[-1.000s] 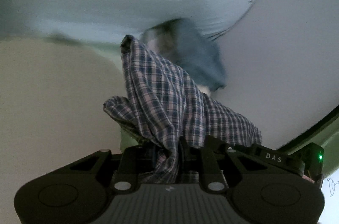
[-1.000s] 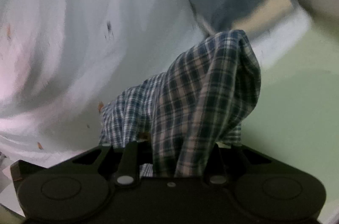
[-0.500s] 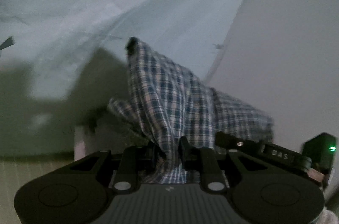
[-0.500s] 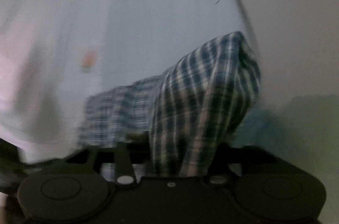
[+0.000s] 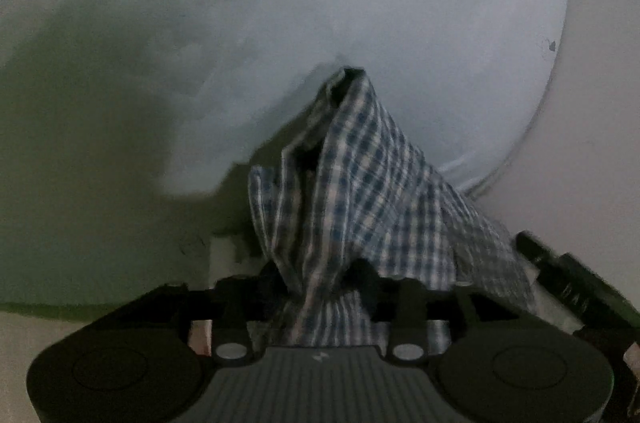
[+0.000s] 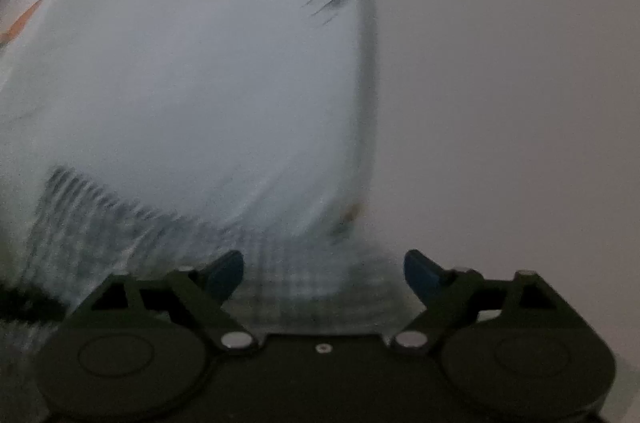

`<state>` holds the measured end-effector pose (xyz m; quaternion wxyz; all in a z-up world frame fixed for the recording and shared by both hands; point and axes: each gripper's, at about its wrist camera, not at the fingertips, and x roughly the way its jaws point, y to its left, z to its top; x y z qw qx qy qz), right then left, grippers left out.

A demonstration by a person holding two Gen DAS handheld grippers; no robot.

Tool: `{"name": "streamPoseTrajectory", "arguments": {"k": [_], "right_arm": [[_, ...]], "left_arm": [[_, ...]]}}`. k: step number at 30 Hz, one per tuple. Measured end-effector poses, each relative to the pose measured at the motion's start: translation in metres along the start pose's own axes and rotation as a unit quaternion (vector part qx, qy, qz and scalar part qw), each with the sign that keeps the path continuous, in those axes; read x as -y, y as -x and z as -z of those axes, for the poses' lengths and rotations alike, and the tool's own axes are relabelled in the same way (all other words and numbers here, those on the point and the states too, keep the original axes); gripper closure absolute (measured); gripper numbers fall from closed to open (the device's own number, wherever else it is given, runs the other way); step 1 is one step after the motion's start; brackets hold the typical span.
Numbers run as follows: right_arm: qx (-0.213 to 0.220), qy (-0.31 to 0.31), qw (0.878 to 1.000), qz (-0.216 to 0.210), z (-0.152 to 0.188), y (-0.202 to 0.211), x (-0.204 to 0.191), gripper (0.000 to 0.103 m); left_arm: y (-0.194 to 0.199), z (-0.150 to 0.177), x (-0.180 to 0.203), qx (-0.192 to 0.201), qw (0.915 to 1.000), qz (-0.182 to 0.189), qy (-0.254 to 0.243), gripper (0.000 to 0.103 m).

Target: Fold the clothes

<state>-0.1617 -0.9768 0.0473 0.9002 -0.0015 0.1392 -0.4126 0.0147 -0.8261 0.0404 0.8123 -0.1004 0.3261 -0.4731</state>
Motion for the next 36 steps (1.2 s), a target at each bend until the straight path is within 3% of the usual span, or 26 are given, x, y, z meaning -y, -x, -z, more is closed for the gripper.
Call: {"name": "streamPoseTrajectory", "arguments": {"k": [1, 4, 8, 14, 21, 25, 31, 36], "right_arm": [[-0.020, 0.001, 1.000, -0.008, 0.009, -0.013, -0.003, 0.014], [-0.071, -0.006, 0.997, -0.017, 0.039, -0.048, -0.007, 0.009], [-0.080, -0.016, 0.997, -0.018, 0.061, -0.060, -0.004, 0.003], [-0.088, -0.018, 0.996, -0.020, 0.059, -0.047, 0.001, 0.003], [-0.044, -0.028, 0.998, -0.018, 0.050, 0.037, 0.001, 0.001], [-0.054, -0.048, 0.997, -0.027, 0.053, 0.086, 0.000, 0.001], [-0.084, -0.064, 0.994, -0.038, 0.082, 0.173, 0.008, 0.001], [-0.124, -0.057, 0.990, -0.043, 0.111, 0.220, 0.022, 0.001]], "left_arm": [[-0.003, 0.001, 0.000, 0.004, 0.9999, -0.011, -0.003, 0.039], [-0.015, 0.008, -0.015, -0.014, 0.9992, -0.026, 0.028, 0.034], [-0.031, 0.027, -0.037, -0.050, 0.9959, -0.029, 0.070, 0.028], [-0.016, 0.028, -0.028, -0.038, 0.9972, -0.047, 0.043, 0.024], [0.071, 0.038, -0.010, 0.008, 0.9944, -0.086, -0.061, 0.011], [0.119, 0.065, 0.005, 0.021, 0.9914, -0.079, -0.102, 0.003], [0.171, 0.105, 0.022, 0.017, 0.9908, -0.064, -0.118, 0.000], [0.206, 0.147, 0.033, 0.000, 0.9891, -0.060, -0.134, 0.000]]}}
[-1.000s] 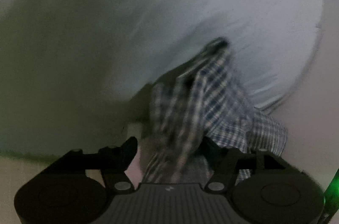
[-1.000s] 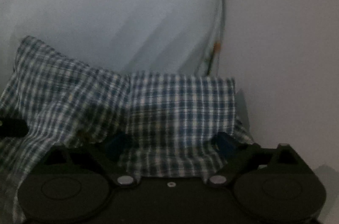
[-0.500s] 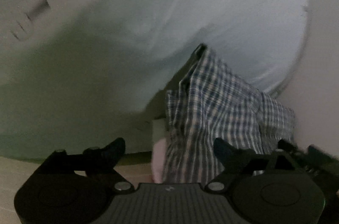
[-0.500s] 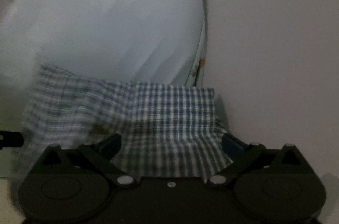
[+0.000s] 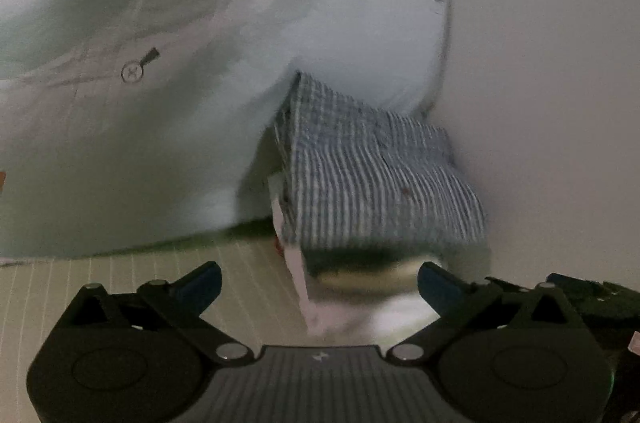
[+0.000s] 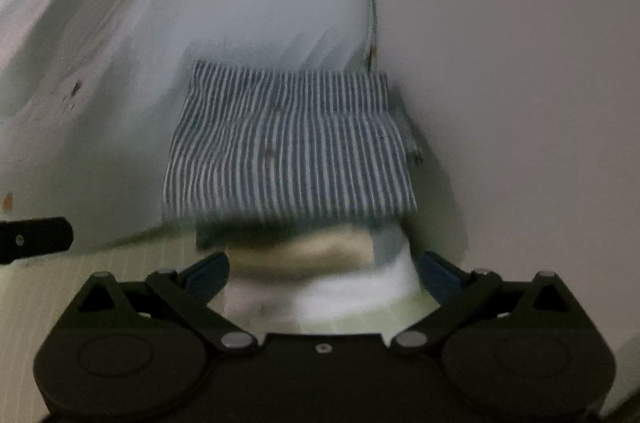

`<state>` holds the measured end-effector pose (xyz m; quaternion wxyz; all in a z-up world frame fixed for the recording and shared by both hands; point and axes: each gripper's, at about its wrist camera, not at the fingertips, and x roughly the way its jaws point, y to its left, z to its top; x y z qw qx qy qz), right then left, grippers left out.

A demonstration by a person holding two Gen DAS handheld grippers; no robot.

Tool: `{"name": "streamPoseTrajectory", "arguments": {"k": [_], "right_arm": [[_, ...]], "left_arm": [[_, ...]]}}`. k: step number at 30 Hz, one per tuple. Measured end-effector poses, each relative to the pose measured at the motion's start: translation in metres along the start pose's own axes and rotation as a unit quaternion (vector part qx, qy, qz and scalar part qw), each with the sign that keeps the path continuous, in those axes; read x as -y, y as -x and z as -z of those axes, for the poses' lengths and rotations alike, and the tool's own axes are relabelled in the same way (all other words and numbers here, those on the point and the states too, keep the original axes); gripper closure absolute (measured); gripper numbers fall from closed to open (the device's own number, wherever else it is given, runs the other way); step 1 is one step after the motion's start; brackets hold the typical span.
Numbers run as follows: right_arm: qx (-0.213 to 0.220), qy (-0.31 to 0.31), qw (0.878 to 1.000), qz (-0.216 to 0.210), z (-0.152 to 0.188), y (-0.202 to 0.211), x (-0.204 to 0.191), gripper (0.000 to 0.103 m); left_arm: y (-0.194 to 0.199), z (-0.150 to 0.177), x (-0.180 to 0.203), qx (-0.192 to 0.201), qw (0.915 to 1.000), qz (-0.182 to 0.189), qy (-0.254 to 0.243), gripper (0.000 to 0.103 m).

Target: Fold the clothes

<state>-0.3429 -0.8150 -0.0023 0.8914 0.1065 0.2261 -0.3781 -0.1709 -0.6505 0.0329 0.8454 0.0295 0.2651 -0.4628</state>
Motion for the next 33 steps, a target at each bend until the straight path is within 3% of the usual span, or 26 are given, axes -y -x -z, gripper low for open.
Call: {"name": "streamPoseTrajectory", "arguments": {"k": [3, 9, 13, 33], "right_arm": [[-0.020, -0.007, 1.000, 0.009, 0.021, 0.021, 0.010, 0.001], [-0.035, -0.022, 0.999, 0.027, 0.055, 0.054, 0.019, 0.001], [-0.047, -0.035, 0.998, 0.031, 0.072, 0.064, 0.019, 0.001], [-0.043, -0.041, 0.998, 0.030, 0.088, 0.088, 0.010, 0.000]], "left_arm": [[0.012, 0.026, 0.009, -0.030, 0.9992, -0.024, -0.013, 0.000], [0.031, 0.060, 0.021, -0.060, 0.9977, -0.004, -0.033, 0.000], [0.046, 0.074, 0.031, -0.059, 0.9961, -0.004, -0.065, 0.000], [0.071, 0.083, 0.039, -0.043, 0.9958, 0.010, -0.080, 0.000]]}}
